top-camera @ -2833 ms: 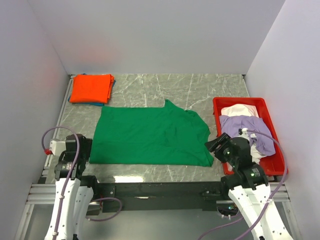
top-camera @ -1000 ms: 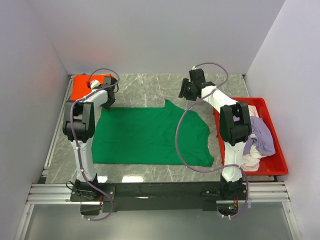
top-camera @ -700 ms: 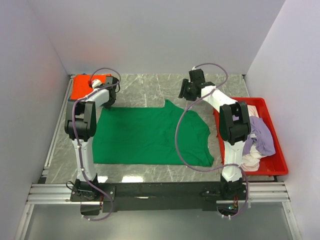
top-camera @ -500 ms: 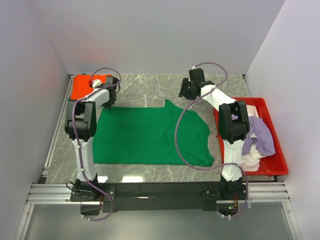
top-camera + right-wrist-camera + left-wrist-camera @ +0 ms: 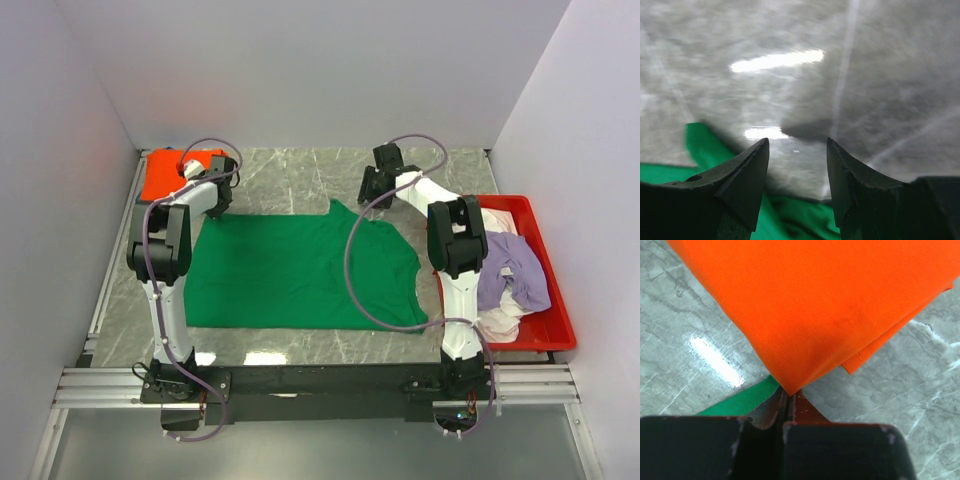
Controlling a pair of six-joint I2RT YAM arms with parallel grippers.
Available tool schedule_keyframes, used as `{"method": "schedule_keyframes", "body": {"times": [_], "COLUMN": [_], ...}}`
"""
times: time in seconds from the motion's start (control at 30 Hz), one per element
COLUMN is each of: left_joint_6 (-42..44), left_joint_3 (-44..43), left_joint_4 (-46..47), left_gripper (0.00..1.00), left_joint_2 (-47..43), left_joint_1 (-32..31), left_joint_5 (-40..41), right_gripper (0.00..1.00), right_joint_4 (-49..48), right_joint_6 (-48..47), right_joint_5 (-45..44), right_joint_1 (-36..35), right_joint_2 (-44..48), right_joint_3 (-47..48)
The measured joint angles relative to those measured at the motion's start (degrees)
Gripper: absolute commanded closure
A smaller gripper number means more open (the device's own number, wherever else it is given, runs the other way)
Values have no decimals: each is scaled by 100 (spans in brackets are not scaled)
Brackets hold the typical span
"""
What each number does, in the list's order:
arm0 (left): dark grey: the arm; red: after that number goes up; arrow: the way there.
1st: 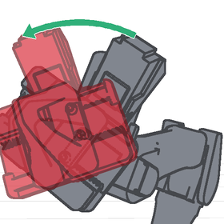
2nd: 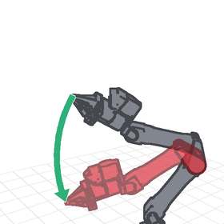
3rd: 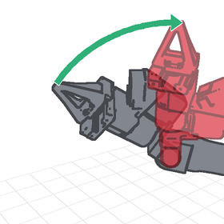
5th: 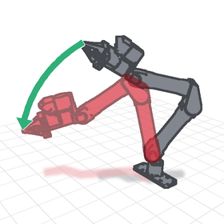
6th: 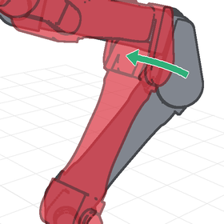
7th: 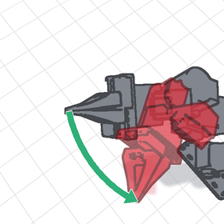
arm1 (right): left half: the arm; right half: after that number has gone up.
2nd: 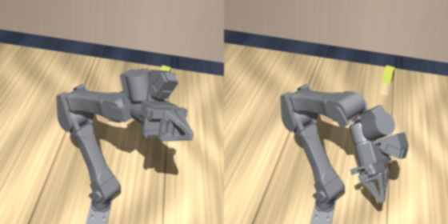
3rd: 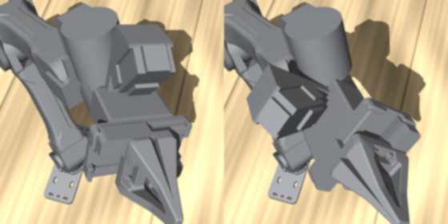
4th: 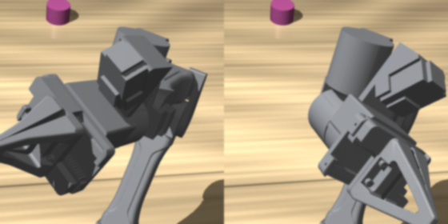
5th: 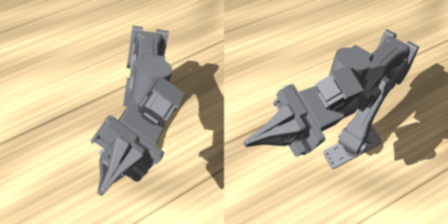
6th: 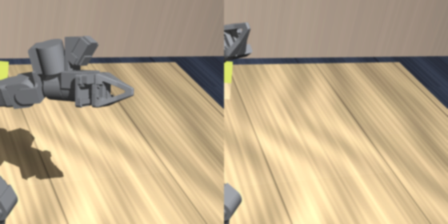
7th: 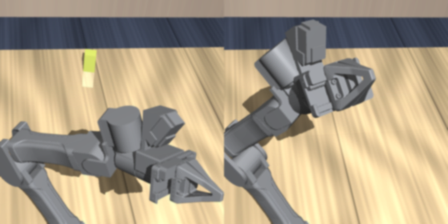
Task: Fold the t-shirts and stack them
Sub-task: Fold the tshirt
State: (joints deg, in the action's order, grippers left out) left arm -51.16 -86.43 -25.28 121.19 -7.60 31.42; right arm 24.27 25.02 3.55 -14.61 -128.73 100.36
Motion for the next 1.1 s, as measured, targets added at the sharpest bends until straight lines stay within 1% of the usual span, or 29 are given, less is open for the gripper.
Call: {"method": "schedule_keyframes", "body": {"times": [0.13,0.43,0.63,0.83,0.97,1.07,1.1], "left_joint_6": [9,9,9,9,9,9,9], "left_joint_3": [90,109,127,160,173,190,190], "left_joint_4": [68,74,101,138,153,173,175], "left_gripper": [99,99,99,99,99,99,99], "left_joint_2": [-52,-61,-68,-81,-85,-94,-94], "left_joint_1": [0,0,0,0,0,0,0], "left_joint_5": [-11,-13,-13,-13,-15,-15,-15], "right_gripper": [45,44,44,45,54,71,80], "right_joint_4": [-76,101,153,151,170,168,168], "right_joint_6": [85,109,103,85,83,85,85], "right_joint_5": [-374,-1200,-1211,-1019,-922,-872,-863], "right_joint_1": [2,55,116,116,116,116,116], "right_joint_2": [234,916,1204,1222,1217,1217,1217], "right_joint_3": [-411,-1185,-1471,-1624,-1648,-1650,-1650]}}
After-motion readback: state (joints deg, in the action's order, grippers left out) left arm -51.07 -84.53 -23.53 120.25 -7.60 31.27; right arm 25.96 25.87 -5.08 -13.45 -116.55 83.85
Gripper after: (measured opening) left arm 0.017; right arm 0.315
